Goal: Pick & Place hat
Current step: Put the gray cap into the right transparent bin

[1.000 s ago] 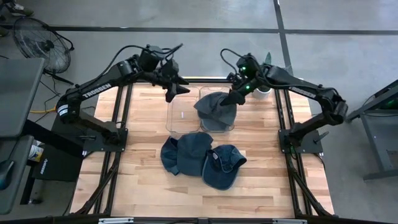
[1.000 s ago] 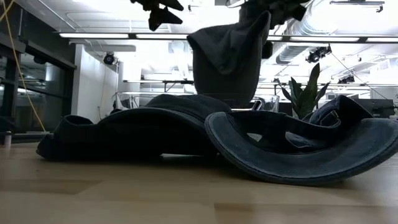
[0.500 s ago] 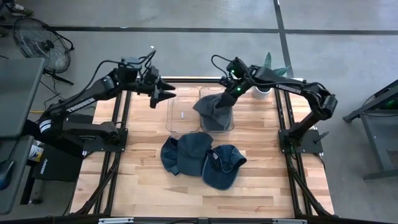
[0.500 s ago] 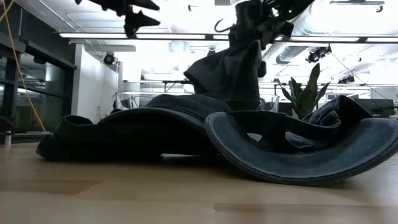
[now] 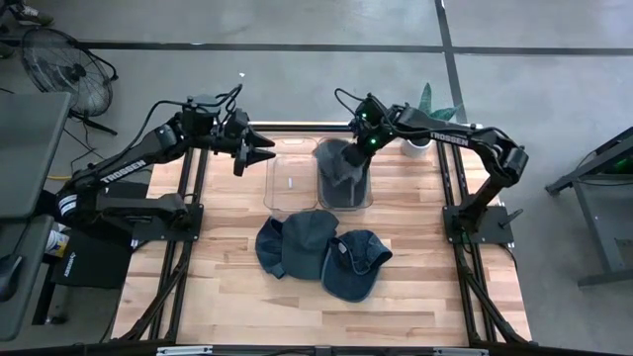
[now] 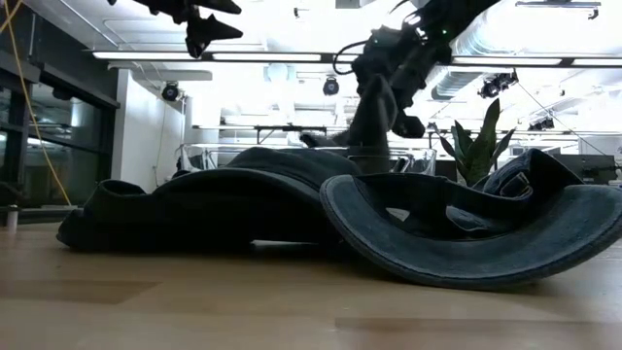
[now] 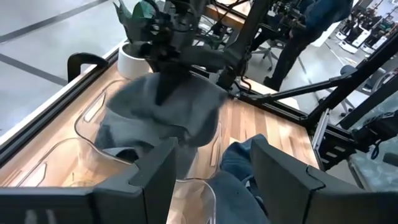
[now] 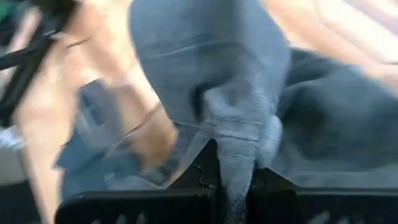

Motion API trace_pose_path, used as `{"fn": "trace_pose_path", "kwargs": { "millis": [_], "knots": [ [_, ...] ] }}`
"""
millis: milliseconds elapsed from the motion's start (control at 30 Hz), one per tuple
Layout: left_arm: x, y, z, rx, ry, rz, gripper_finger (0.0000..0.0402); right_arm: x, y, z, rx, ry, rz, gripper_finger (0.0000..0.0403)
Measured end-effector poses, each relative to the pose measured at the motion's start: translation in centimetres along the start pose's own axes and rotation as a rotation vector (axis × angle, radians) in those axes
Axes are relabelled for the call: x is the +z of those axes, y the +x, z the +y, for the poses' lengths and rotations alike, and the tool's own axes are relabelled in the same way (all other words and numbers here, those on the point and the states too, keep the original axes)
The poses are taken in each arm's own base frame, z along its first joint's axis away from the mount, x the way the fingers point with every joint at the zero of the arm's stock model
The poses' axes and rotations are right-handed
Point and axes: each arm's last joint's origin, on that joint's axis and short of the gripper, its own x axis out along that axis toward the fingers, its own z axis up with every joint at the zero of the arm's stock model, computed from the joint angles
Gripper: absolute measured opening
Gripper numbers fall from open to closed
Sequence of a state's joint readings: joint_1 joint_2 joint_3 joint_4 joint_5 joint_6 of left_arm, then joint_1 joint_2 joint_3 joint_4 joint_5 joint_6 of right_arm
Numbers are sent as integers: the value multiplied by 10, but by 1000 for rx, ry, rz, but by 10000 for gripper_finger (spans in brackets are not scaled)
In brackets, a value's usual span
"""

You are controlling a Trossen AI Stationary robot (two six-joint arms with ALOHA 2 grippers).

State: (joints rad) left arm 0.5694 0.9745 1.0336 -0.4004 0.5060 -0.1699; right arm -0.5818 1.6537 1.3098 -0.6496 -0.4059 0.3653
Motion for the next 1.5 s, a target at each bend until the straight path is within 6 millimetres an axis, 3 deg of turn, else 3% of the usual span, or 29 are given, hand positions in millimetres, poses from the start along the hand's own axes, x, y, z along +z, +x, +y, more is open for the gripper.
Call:
{"fn": "trace_pose_path", "kwargs": {
  "millis": [200,500,967,1167,1500],
  "knots": [
    [0,0,0,0,6,1,199,3,-4,-9,-109,5,-44,0],
    [-2,0,0,4,2,17,199,0,-5,-16,-337,-137,-46,0],
    [-2,3,3,24,-4,24,199,2,-5,-14,-395,-330,-49,0],
    [-2,3,3,27,-8,25,199,6,-10,6,-357,-414,-47,0],
    [-5,3,3,33,-22,50,199,17,-49,64,-301,-579,-50,0]
  ]
}}
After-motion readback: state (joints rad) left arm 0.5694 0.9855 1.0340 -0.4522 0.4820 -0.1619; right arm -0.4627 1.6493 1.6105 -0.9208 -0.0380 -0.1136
